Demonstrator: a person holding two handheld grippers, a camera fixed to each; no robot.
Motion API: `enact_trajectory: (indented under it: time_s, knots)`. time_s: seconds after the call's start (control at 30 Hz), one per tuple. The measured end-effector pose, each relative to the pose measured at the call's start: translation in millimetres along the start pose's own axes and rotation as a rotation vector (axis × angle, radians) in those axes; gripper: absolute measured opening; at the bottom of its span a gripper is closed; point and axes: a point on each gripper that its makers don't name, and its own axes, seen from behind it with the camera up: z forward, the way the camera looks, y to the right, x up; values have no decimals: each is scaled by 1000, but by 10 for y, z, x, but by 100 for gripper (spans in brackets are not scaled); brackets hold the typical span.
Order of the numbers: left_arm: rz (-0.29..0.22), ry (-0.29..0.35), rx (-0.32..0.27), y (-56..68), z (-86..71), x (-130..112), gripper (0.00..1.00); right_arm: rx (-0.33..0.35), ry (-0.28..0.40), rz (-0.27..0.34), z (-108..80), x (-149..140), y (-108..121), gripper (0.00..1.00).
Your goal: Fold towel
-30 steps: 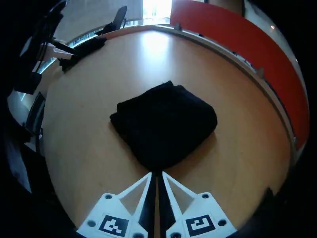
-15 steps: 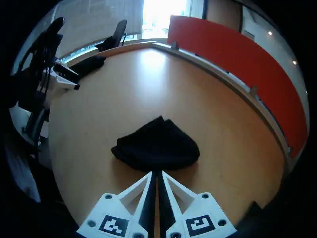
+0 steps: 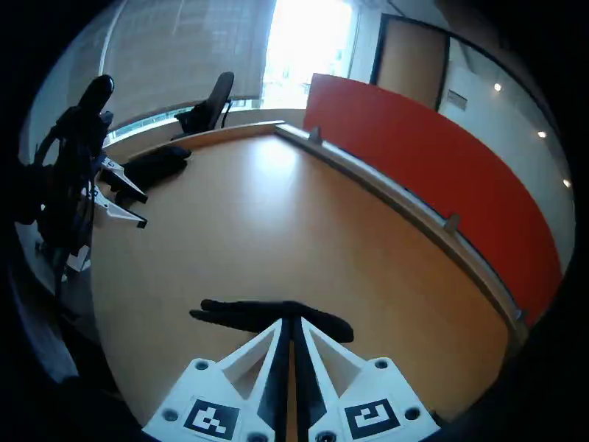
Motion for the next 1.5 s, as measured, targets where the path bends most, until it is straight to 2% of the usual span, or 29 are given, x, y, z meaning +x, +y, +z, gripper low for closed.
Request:
enact_trajectory:
  time_s: [0.27, 0.67, 1.17, 1.5]
  knots:
    - [8, 12, -7, 49, -13, 66, 97, -52, 28, -26, -170, 196, 253, 5]
    - [17, 14, -18, 125, 0, 93, 97, -90, 21, 4, -350, 88, 610, 5]
    - [27, 4, -12, 143, 3, 99, 97, -162, -38, 46, -700, -342, 1310, 5]
    - [35, -5, -10, 205, 26, 101, 97, -205, -73, 82, -913, -650, 1706, 5]
